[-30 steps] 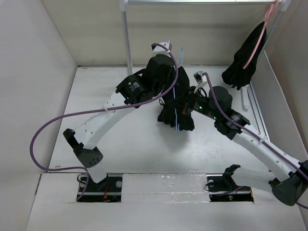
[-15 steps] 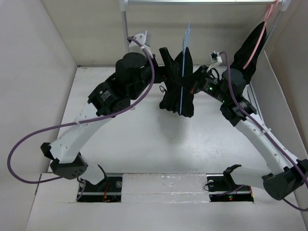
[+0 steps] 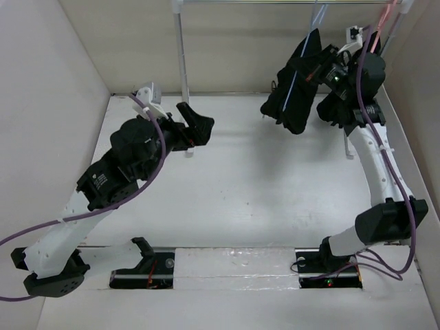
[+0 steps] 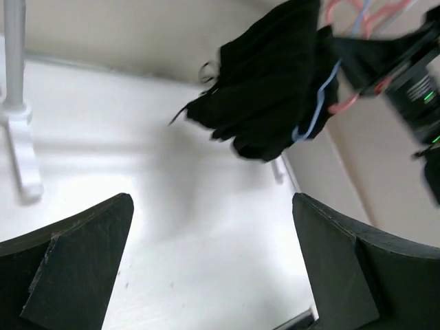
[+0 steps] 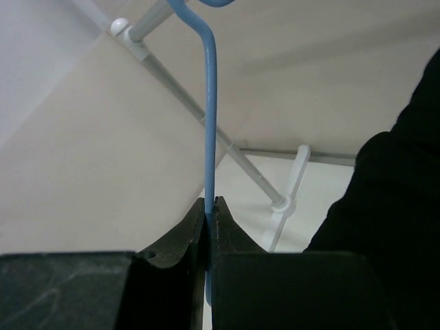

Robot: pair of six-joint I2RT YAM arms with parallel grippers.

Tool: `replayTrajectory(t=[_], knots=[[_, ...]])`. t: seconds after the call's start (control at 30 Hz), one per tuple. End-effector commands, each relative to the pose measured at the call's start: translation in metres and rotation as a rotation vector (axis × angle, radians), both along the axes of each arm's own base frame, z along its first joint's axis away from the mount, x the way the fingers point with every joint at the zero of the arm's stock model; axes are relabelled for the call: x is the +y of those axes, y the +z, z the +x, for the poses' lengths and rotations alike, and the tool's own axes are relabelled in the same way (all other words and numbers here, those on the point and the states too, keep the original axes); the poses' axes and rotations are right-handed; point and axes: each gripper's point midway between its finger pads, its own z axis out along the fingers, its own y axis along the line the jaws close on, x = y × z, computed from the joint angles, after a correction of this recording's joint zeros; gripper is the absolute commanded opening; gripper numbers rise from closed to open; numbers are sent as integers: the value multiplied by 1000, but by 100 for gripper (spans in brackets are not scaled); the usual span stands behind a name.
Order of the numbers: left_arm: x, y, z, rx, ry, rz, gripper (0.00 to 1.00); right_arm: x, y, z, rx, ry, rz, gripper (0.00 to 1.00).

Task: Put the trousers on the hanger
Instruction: Place the hanger at the clothesline.

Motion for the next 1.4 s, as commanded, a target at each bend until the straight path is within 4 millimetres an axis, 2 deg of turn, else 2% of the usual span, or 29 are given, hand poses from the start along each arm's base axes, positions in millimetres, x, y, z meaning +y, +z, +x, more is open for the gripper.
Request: replayTrajectory(t=[0.0,0.13,0.23,0.27,0.33,0.5,0.6,0.73,0.9,0.93,1.03,1.13,1.17,1.23,1.27,1.3,1.37], knots=[[9,-30,-2,59,32,-4,99,-28,70,-5,-211,-36,24,0],[15,-43,-6,83,44,-3,99,-56,57,29,-150,-102,24,0],[16,-48,-7,95,45,5,99,-71,55,42,-132,-139,25,0],[18,-49,-7,99,53,14,99,-81,47,51,-111,-159,30,0],[24,-47,-6,92,78,17,99,-83,46,56,-104,-152,46,0],[26,-45,-6,86,84,29,99,-110,33,80,-67,-196,60,0],[25,-49,-5,93,83,31,99,-116,19,94,-32,-203,60,0],[24,-52,-6,98,79,32,99,-124,11,107,-19,-216,61,0],[31,-55,-7,110,107,33,99,-129,2,116,-3,-217,64,0],[33,-55,-6,110,115,34,99,-136,-7,119,14,-231,66,0],[34,-55,-7,111,116,30,99,-146,-14,122,24,-237,65,0],[32,-61,-6,123,119,29,99,-158,-21,118,31,-263,64,0],[31,-62,-5,126,118,30,99,-158,-29,117,40,-264,62,0],[28,-65,-4,132,114,34,99,-168,-27,110,31,-276,59,0],[27,-64,-3,131,114,33,99,-168,-27,109,26,-272,57,0],[25,-65,-1,131,115,38,99,-172,-28,107,26,-278,57,1],[24,-65,1,130,116,44,99,-175,-28,105,25,-277,54,16]])
